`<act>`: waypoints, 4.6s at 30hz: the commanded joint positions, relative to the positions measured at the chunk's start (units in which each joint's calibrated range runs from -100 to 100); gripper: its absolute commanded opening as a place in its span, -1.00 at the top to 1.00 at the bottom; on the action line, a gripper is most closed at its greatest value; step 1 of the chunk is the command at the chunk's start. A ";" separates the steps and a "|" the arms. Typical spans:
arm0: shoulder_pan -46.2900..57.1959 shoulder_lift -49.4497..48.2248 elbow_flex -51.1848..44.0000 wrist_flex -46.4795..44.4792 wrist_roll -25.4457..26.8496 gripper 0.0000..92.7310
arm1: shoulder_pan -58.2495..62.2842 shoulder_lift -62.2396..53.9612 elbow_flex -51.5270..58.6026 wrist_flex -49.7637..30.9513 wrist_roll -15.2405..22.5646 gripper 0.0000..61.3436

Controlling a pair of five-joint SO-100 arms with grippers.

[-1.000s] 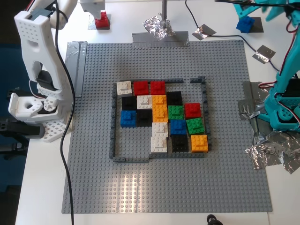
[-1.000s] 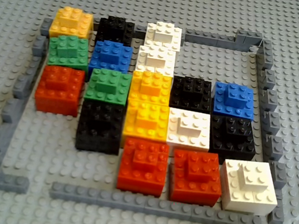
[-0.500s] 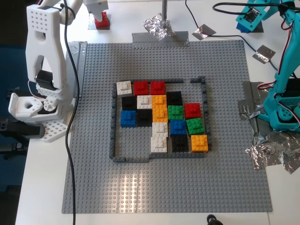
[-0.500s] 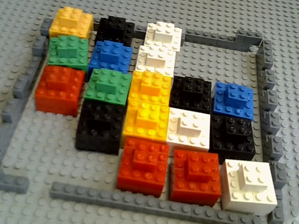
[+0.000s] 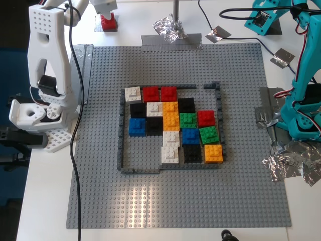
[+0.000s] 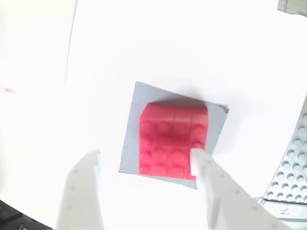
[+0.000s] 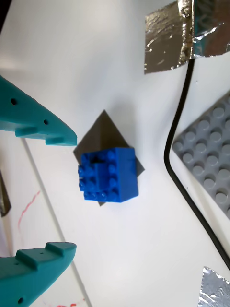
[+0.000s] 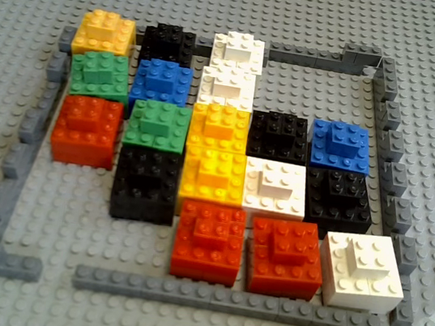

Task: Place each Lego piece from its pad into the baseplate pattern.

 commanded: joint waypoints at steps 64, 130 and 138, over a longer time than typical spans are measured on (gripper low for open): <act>1.09 9.94 -13.20 -0.41 4.06 0.65 | 19.84 -48.95 33.36 6.71 -4.84 0.99; 1.67 4.62 -9.14 -2.36 4.11 0.61 | 91.65 -49.89 66.41 -9.73 -7.33 0.99; 1.59 4.79 -9.14 -2.36 4.16 0.62 | 91.72 -49.03 67.40 -11.52 -7.48 0.99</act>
